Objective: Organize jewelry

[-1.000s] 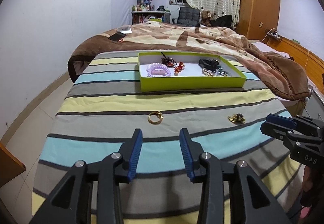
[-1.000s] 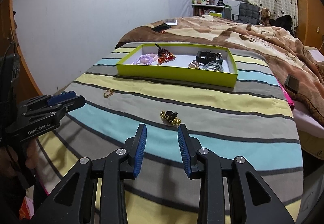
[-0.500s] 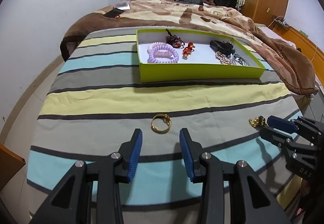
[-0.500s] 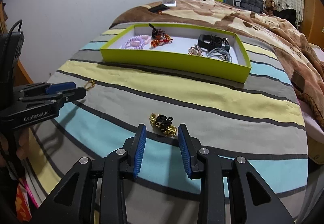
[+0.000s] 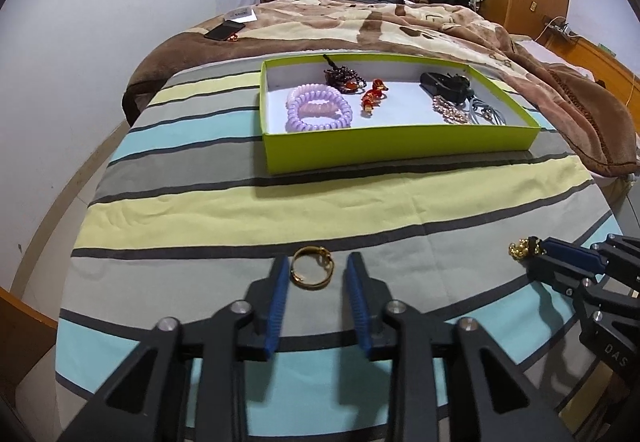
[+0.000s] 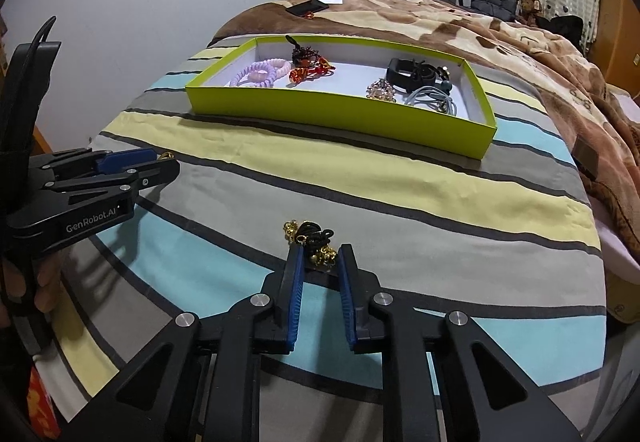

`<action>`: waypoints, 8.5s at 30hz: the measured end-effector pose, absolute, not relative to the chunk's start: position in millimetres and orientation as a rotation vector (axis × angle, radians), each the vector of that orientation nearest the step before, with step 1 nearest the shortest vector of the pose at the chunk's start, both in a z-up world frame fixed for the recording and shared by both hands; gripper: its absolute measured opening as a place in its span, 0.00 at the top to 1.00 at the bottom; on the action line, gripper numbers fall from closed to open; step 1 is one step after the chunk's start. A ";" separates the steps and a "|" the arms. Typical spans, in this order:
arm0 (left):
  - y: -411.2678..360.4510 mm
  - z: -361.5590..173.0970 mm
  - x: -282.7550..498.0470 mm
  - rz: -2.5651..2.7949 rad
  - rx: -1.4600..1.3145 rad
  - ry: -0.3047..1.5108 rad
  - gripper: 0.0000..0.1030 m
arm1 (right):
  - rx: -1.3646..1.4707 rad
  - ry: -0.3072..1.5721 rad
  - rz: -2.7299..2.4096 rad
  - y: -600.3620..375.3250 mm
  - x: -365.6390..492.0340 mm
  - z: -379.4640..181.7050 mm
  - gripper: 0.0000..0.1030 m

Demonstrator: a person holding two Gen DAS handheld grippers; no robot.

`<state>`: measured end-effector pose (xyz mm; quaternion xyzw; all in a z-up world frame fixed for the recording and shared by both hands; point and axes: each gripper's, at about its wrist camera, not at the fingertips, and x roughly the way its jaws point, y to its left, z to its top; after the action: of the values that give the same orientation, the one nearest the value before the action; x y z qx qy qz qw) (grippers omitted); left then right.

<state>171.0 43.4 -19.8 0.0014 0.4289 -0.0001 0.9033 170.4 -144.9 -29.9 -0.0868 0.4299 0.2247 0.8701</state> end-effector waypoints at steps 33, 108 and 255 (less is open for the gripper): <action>20.9 16.6 131.7 -0.153 -0.056 0.778 0.78 | -0.046 0.792 0.478 -177.2 140.9 6.4 0.85; 18.5 -7.5 292.7 -0.241 0.034 0.871 0.78 | -0.054 0.907 0.517 -123.4 313.0 -18.3 0.85; -13.6 17.2 28.8 0.030 -0.010 0.585 0.66 | -0.042 0.590 0.385 -201.7 55.9 15.5 0.60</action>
<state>28.9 -13.6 17.2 -0.0049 0.2884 0.0147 0.9574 55.9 -201.7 15.5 -0.0206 0.2888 0.1887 0.9384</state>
